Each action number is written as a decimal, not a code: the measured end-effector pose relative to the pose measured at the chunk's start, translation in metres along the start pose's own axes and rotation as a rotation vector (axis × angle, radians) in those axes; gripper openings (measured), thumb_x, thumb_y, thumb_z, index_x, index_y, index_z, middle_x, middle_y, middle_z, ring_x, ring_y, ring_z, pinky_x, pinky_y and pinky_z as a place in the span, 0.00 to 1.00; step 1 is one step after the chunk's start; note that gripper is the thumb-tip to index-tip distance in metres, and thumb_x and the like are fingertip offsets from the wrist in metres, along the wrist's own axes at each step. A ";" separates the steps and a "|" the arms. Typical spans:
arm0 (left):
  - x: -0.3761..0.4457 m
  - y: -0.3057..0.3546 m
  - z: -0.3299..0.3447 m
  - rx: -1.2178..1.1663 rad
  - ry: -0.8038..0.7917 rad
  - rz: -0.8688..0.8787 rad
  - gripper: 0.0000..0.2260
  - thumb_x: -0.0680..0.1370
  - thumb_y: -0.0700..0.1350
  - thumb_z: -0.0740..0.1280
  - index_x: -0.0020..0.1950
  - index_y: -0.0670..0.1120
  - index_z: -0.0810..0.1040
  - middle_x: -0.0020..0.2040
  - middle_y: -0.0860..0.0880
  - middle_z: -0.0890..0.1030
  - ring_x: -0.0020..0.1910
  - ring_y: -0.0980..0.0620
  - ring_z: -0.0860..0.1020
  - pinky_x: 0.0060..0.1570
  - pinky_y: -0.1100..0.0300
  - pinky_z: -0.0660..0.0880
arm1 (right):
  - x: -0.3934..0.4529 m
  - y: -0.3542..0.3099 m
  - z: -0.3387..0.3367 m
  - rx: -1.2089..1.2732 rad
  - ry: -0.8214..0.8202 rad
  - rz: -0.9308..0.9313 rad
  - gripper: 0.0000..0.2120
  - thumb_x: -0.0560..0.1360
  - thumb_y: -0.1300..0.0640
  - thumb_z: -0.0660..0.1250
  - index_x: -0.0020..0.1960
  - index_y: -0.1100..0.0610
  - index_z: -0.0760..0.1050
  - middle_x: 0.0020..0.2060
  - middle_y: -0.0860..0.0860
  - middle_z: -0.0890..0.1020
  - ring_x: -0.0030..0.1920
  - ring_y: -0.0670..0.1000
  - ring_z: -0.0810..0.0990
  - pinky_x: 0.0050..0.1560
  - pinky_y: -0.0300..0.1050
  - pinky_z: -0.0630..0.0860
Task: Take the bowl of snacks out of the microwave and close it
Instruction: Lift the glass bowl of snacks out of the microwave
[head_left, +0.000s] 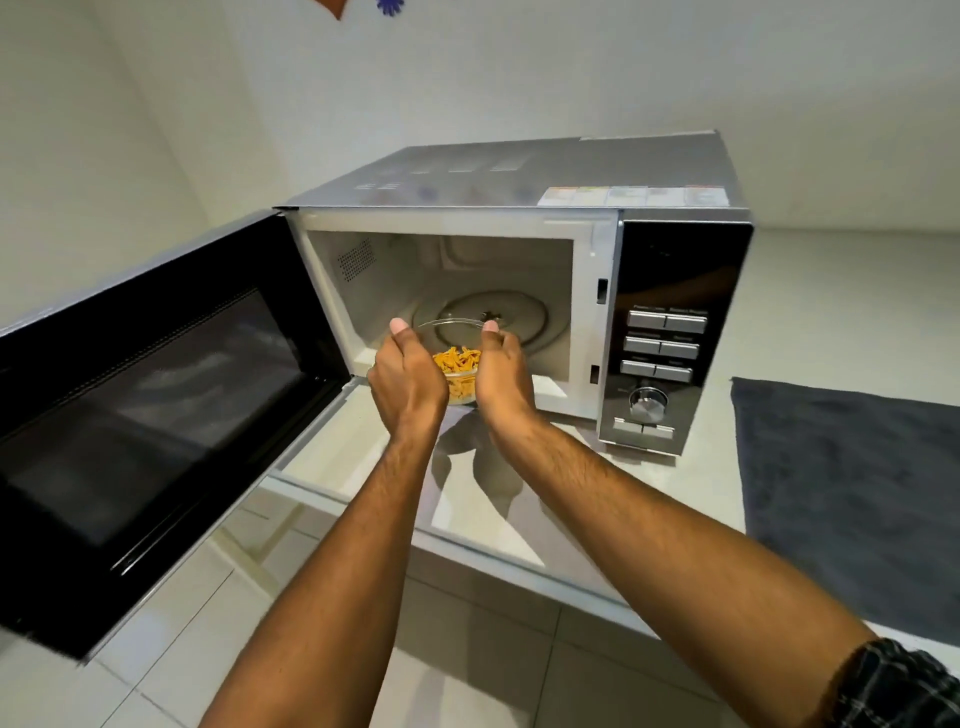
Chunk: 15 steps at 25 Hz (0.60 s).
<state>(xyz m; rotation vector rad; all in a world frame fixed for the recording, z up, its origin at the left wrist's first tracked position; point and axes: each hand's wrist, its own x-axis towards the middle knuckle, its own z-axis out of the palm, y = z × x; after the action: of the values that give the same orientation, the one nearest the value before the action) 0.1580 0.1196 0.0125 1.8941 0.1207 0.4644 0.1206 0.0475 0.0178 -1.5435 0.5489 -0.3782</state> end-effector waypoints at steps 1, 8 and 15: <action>-0.012 0.000 -0.005 -0.019 -0.005 0.003 0.30 0.83 0.59 0.45 0.51 0.44 0.83 0.47 0.47 0.85 0.48 0.46 0.81 0.47 0.55 0.73 | -0.011 0.005 -0.007 -0.026 0.008 -0.012 0.25 0.84 0.40 0.48 0.71 0.53 0.69 0.65 0.54 0.79 0.63 0.57 0.78 0.67 0.57 0.73; -0.101 0.002 -0.017 -0.141 -0.075 0.024 0.28 0.82 0.61 0.46 0.52 0.46 0.82 0.44 0.50 0.85 0.45 0.51 0.82 0.48 0.54 0.78 | -0.071 0.030 -0.069 -0.080 0.123 -0.154 0.23 0.84 0.40 0.48 0.61 0.54 0.74 0.54 0.53 0.82 0.55 0.55 0.80 0.56 0.51 0.76; -0.197 0.011 0.006 -0.286 -0.213 0.062 0.23 0.81 0.60 0.47 0.49 0.50 0.79 0.41 0.56 0.83 0.38 0.65 0.80 0.33 0.76 0.70 | -0.119 0.059 -0.158 -0.111 0.279 -0.260 0.22 0.83 0.38 0.46 0.56 0.48 0.74 0.46 0.49 0.82 0.48 0.49 0.82 0.49 0.48 0.80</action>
<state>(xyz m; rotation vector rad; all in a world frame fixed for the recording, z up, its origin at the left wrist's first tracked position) -0.0218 0.0503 -0.0303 1.6564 -0.1396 0.3012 -0.0712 -0.0168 -0.0213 -1.6860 0.5928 -0.7818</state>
